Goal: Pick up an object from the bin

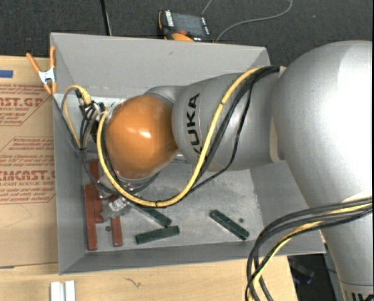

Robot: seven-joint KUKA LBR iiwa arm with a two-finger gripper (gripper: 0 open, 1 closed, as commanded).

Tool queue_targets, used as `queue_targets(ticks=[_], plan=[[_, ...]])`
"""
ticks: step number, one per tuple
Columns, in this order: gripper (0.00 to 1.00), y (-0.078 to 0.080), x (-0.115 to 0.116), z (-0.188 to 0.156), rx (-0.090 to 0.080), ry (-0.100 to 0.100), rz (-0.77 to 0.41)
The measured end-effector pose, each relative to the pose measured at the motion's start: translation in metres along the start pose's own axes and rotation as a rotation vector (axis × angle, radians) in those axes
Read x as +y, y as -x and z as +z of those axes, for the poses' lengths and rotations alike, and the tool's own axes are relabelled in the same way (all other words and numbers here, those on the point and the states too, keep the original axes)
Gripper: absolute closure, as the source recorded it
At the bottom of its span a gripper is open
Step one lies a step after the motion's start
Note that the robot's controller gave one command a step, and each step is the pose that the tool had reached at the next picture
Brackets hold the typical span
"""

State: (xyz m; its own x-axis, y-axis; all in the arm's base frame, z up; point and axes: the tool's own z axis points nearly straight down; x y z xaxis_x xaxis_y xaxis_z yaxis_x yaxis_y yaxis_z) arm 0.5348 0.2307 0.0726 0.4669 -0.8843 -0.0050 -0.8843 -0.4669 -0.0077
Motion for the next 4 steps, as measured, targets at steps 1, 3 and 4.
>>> queue_targets(ticks=[1, 3, 4], plan=[[0.00, -0.001, 0.002, 0.002, 0.001, 0.006, 0.001], [1.00, 0.026, 0.014, 0.003, 0.001, 0.008, -0.191], [1.00, 0.001, 0.017, 0.002, -0.001, 0.006, -0.151]])
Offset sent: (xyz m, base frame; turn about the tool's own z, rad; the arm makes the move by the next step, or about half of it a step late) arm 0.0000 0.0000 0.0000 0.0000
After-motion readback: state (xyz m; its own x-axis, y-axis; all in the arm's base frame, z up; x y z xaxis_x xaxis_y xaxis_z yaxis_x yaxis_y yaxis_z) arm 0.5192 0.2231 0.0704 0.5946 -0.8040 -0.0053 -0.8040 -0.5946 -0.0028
